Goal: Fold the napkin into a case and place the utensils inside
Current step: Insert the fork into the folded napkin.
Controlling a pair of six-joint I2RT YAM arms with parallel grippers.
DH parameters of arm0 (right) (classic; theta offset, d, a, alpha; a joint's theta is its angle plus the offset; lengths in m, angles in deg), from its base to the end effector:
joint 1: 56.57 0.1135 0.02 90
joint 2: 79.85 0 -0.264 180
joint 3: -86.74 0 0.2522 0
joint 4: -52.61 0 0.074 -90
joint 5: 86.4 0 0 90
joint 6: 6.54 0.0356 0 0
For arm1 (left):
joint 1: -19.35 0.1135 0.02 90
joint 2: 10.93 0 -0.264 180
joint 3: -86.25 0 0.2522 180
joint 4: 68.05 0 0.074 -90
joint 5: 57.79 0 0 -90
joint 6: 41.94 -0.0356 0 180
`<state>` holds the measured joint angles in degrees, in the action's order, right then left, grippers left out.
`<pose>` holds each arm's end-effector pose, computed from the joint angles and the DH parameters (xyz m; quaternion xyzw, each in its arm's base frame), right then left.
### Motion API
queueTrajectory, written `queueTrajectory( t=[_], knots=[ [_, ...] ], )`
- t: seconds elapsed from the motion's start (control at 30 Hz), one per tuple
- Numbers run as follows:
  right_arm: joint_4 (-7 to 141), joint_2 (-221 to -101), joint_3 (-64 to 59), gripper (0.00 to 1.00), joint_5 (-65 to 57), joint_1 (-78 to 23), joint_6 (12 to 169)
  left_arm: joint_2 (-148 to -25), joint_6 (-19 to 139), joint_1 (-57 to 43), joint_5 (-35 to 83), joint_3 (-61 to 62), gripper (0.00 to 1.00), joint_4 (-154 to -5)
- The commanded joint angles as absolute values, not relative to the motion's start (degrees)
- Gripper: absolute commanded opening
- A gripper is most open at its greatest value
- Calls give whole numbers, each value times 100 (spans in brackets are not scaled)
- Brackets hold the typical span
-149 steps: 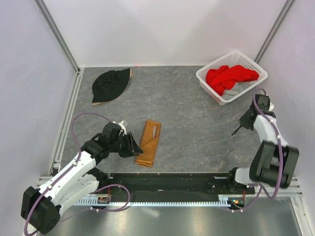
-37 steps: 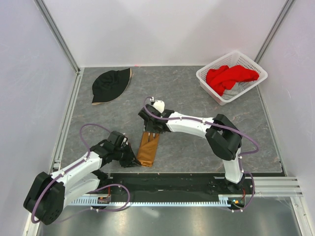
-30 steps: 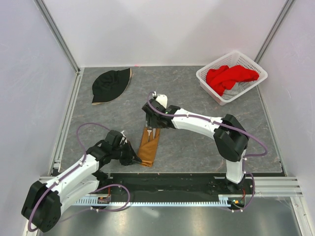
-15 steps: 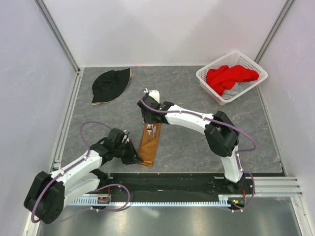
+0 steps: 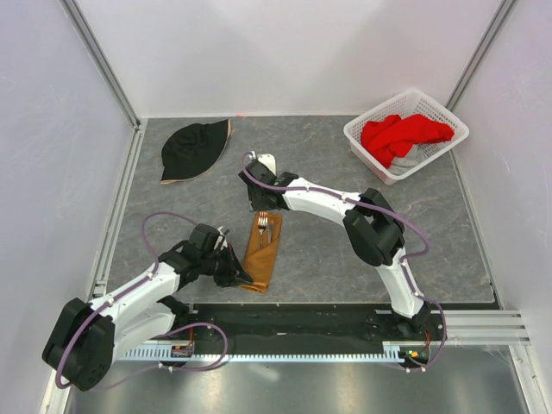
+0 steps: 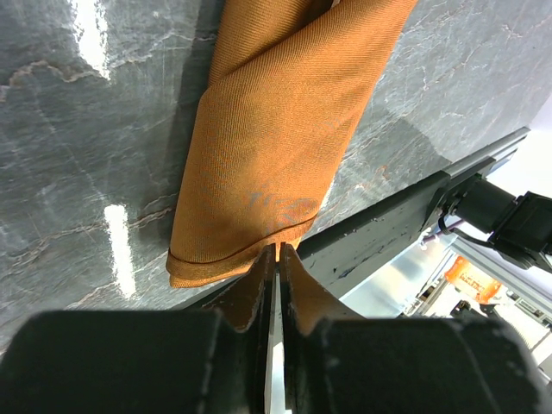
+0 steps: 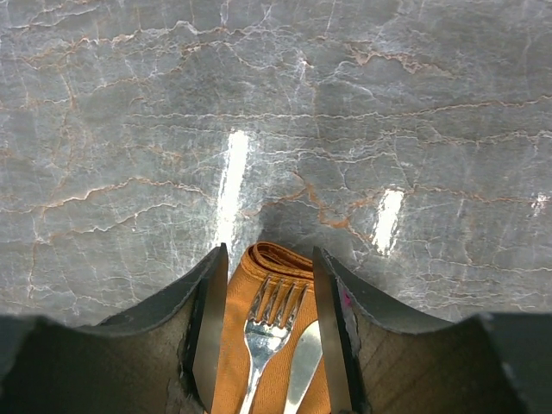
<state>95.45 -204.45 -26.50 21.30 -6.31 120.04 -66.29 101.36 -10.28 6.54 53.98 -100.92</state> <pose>0.3154 0.3624 0.1936 -0.0650 0.9392 0.1024 0.3212 0.1326 -0.0932 0.1439 -0.1276 0.9258 -0.3482 0.0732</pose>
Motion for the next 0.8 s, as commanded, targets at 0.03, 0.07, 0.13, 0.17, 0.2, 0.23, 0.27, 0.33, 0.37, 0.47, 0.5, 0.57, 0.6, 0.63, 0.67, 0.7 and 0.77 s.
queueTrajectory(
  t=[0.03, 0.07, 0.13, 0.17, 0.2, 0.23, 0.27, 0.33, 0.37, 0.47, 0.5, 0.57, 0.6, 0.63, 0.67, 0.7, 0.77],
  knots=[
    [9380, -20439, -2739, 51, 1987, -604, 11976, -6639, 10106, -1019, 584, 5368, 10, -9877],
    [9362, -20448, -2713, 51, 1969, -612, 11985, -6639, 10124, -1019, 584, 5385, 10, -9877],
    [9336, -20448, -2660, 50, 1907, -604, 12003, -6639, 10124, -1010, 558, 5385, 9, -9860],
    [9327, -20448, -2642, 50, 1881, -604, 12020, -6622, 10124, -1010, 566, 5385, 9, -9868],
    [9318, -20439, -2616, 50, 1846, -595, 12046, -6613, 10132, -1018, 558, 5394, 9, -9860],
    [9292, -20439, -2581, 50, 1828, -612, 12055, -6604, 10133, -1019, 558, 5394, 9, -9860],
    [9283, -20430, -2555, 50, 1828, -612, 12055, -6595, 10133, -1010, 558, 5403, 9, -9860],
    [9274, -20430, -2537, 49, 1811, -604, 12055, -6578, 10133, -1010, 558, 5412, 9, -9868],
    [9274, -20422, -2528, 48, 1793, -604, 12055, -6569, 10141, -1018, 558, 5412, 9, -9868],
    [9257, -20404, -2493, 48, 1767, -604, 12073, -6551, 10141, -1019, 558, 5412, 9, -9877],
    [9248, -20413, -2484, 47, 1758, -612, 12073, -6560, 10141, -1019, 558, 5403, 9, -9868],
    [9256, -20404, -2467, 46, 1731, -604, 12082, -6551, 10141, -1019, 549, 5412, 9, -9868],
    [9239, -20387, -2449, 45, 1723, -604, 12082, -6551, 10141, -1019, 566, 5412, 9, -9877],
    [9239, -20386, -2423, 45, 1714, -595, 12091, -6551, 10141, -1010, 566, 5412, 9, -9868],
    [9230, -20369, -2405, 45, 1714, -595, 12091, -6551, 10141, -1010, 567, 5412, 9, -9868],
    [9239, -20351, -2396, 44, 1705, -586, 12091, -6543, 10141, -1018, 567, 5420, 9, -9868],
    [9239, -20281, -2326, 43, 1731, -560, 12099, -6551, 10141, -1019, 575, 5429, 9, -9868]
  ],
)
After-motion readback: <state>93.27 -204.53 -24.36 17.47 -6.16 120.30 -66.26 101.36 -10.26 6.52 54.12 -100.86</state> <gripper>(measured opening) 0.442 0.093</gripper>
